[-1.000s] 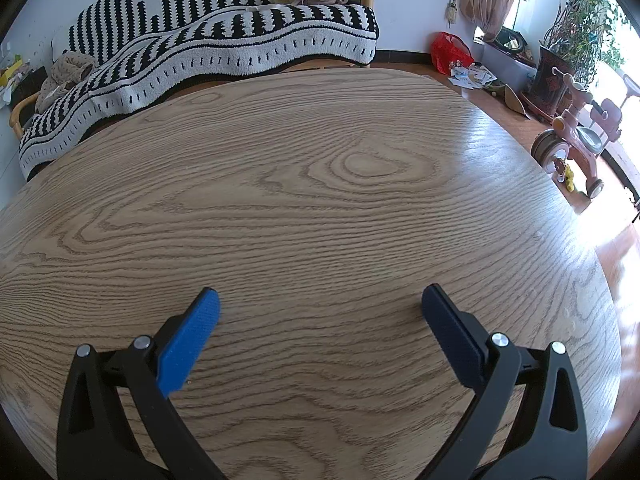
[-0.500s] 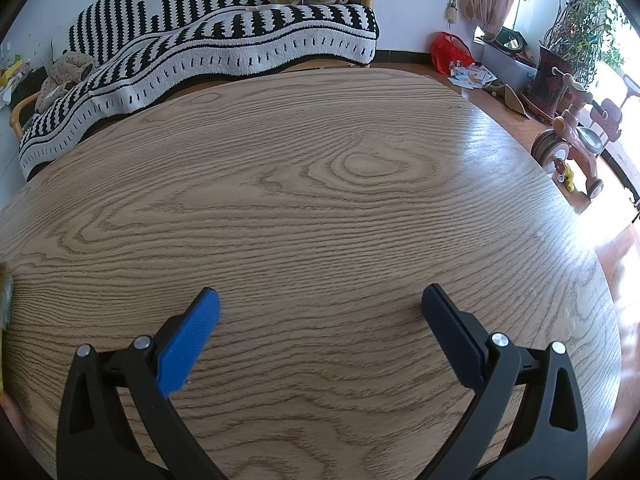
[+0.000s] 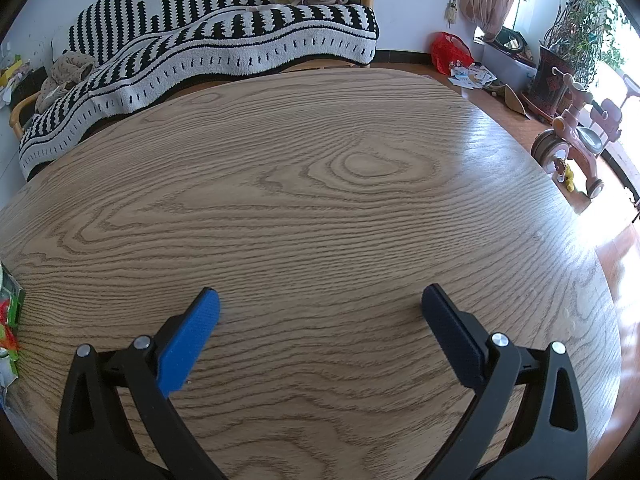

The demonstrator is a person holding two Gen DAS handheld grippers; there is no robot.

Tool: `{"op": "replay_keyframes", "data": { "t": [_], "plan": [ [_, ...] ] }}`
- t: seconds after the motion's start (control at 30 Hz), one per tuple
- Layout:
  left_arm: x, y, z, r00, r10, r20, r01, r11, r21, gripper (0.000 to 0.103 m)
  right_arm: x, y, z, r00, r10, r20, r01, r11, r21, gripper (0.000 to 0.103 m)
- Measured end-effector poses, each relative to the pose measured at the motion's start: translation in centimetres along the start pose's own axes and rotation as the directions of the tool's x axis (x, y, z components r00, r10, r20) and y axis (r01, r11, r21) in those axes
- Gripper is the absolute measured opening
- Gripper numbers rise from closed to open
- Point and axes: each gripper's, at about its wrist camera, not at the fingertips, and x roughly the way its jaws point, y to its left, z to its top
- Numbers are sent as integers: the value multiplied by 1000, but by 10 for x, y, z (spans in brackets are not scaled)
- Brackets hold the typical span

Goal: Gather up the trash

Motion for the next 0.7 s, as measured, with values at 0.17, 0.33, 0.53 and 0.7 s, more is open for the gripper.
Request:
{"op": "replay_keyframes", "data": {
  "t": [0.17, 0.33, 0.53, 0.7],
  "plan": [
    [0, 1, 0, 1000, 0, 0, 0, 1000, 0, 97, 0, 0, 0, 1000, 0, 0, 0, 1000, 0, 98],
    [0, 0, 0, 1000, 0, 0, 0, 1000, 0, 97, 0, 0, 0, 1000, 0, 0, 0, 1000, 0, 98],
    [0, 0, 0, 1000, 0, 0, 0, 1000, 0, 97, 0, 0, 0, 1000, 0, 0, 0, 1000, 0, 98],
    [0, 0, 0, 1000, 0, 0, 0, 1000, 0, 97, 1, 0, 0, 1000, 0, 0, 0, 1000, 0, 98]
  ]
}}
